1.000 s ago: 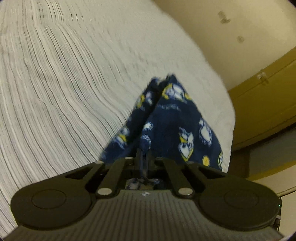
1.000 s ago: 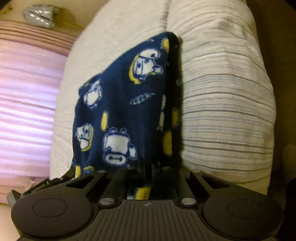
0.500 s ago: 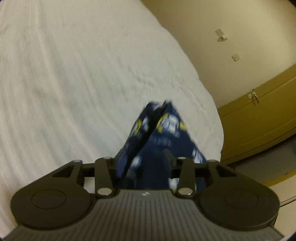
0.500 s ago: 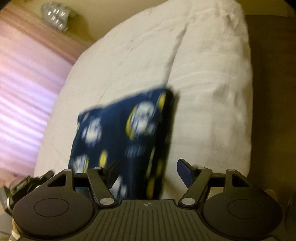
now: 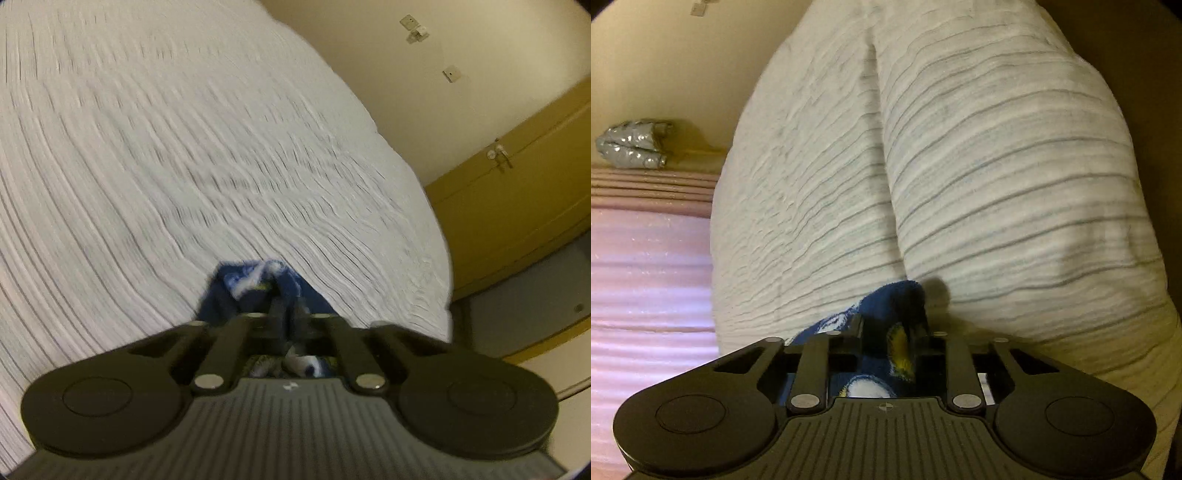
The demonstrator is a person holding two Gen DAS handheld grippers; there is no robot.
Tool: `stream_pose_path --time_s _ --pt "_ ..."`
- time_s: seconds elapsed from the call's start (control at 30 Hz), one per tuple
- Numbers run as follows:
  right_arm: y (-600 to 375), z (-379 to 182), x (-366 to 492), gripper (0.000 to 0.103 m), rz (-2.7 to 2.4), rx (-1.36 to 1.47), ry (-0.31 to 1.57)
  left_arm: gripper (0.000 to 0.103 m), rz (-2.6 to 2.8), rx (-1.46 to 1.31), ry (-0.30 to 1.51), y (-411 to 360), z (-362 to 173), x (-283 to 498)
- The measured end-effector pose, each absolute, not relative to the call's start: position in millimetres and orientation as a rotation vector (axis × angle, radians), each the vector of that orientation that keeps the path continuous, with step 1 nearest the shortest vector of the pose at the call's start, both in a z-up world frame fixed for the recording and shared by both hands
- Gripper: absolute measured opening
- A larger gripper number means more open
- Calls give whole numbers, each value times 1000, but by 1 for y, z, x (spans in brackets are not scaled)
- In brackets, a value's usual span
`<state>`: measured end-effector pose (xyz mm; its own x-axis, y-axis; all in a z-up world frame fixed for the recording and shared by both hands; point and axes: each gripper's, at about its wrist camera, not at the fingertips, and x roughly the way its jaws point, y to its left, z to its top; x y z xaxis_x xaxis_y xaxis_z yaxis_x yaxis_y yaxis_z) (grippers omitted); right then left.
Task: Fold clothes
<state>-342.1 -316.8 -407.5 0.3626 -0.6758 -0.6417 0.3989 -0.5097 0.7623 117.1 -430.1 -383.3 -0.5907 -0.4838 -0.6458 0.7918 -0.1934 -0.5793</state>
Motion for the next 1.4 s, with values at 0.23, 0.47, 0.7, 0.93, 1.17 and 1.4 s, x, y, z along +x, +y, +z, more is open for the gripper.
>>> stream_pose_path --time_s 0.23,0.47,0.7,0.93,1.17,1.4 --pt "-309 -408 -335 14 -1413 1484 -164 1 -1821 520 1027 -433 -398 104" --pt "-304 -342 -334 35 -1529 1179 115 6 -1759 441 938 -377 -350 116" --pt "-295 -328 -260 35 -1342 822 448 5 -1756 535 932 -287 -349 110" --pt "-305 -372 -243 35 -1305 792 591 3 -1673 597 888 -299 -396 100" --pt "-276 -315 -229 35 -1200 685 649 3 -1603 496 893 -229 -337 130" --pt "-280 -363 -182 35 -984 601 918 3 -1426 586 982 -187 -386 118"
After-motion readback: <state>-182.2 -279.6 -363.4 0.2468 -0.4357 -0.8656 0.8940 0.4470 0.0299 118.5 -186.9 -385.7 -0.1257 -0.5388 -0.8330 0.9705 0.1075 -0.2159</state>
